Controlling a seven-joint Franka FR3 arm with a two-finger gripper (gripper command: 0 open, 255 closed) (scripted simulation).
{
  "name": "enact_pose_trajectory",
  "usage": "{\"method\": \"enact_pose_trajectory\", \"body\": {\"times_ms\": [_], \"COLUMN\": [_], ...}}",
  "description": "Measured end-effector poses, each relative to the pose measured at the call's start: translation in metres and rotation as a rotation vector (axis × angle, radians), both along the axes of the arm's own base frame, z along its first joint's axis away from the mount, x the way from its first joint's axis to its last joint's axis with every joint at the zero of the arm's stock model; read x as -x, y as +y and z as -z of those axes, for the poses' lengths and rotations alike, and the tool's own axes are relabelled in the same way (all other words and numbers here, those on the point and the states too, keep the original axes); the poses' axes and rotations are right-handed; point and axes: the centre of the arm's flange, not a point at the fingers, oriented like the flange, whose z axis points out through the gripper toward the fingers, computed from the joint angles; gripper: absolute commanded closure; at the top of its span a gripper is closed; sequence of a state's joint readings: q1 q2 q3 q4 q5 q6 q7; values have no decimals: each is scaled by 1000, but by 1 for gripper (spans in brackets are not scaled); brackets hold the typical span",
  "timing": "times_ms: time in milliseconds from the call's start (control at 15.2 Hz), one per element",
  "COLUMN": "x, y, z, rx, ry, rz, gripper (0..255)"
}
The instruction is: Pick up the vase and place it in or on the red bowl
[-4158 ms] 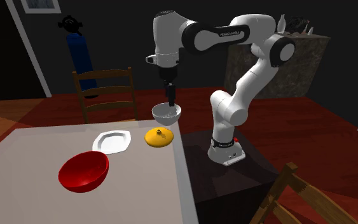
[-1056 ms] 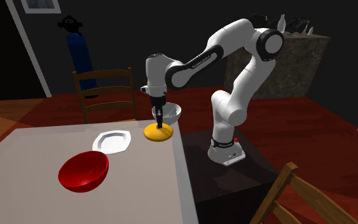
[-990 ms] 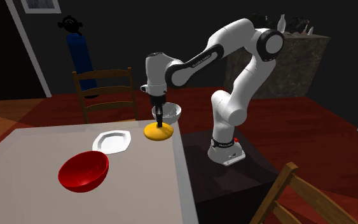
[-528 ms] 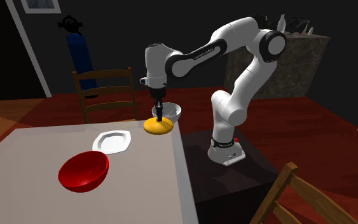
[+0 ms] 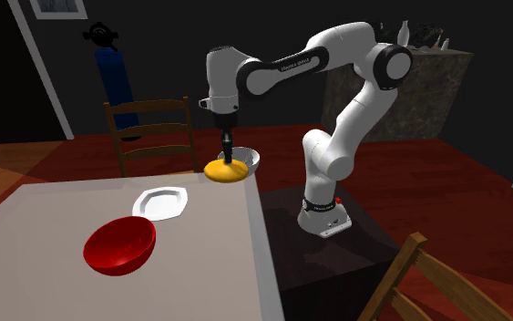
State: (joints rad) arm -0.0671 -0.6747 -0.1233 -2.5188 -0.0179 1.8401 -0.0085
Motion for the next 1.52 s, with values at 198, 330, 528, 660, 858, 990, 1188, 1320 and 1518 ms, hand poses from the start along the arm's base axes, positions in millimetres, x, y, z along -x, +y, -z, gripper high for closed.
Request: {"method": "enact_pose_trajectory", "body": {"times_ms": [198,330,528,660,858,990,1188,1320,1518], "x": [0,-1,-2,-6,-36,-58,-90,-113,-147], "y": [0,0,0,3,17,32,51,67,86], "z": [-16,-26,-43,-49,-53,-58,-62,-67,-71], "rx": [0,0,0,0,1,1,0,0,0], "ry": [0,0,0,0,0,0,0,0,1], "rz": [0,0,0,0,0,0,0,0,-1], "gripper": [255,255,255,255,255,255,255,255,255]}}
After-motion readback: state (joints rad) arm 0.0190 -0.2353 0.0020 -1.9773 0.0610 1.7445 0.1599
